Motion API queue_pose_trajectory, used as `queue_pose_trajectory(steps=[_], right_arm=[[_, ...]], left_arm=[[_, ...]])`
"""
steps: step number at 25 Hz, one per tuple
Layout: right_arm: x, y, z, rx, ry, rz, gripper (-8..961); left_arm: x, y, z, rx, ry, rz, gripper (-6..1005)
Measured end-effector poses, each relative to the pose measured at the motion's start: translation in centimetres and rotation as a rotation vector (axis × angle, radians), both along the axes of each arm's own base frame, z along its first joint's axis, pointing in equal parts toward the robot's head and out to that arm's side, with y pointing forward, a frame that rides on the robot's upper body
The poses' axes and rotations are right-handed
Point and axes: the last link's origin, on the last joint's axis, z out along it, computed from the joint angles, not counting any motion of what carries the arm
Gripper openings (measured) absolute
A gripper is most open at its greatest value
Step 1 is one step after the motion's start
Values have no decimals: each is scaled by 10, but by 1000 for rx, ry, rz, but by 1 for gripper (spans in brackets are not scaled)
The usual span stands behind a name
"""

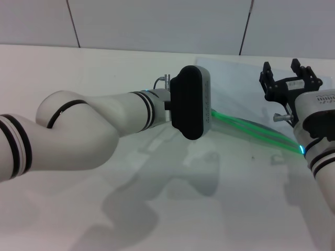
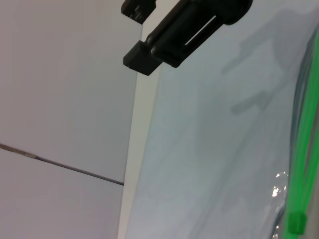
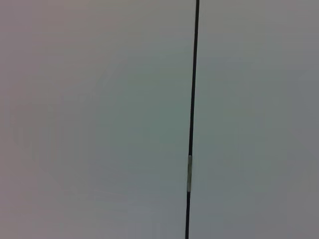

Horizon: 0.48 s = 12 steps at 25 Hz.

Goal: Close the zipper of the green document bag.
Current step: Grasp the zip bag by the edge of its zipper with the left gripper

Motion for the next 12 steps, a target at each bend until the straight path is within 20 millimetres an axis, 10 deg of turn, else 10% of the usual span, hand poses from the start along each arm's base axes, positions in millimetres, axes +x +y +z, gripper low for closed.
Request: queue_pose_trajectory(steps=[12], right_arm=[[-1,0,0,0,2,2,589]], left_arm=[[-2,2,2,14,-4,-8,536]])
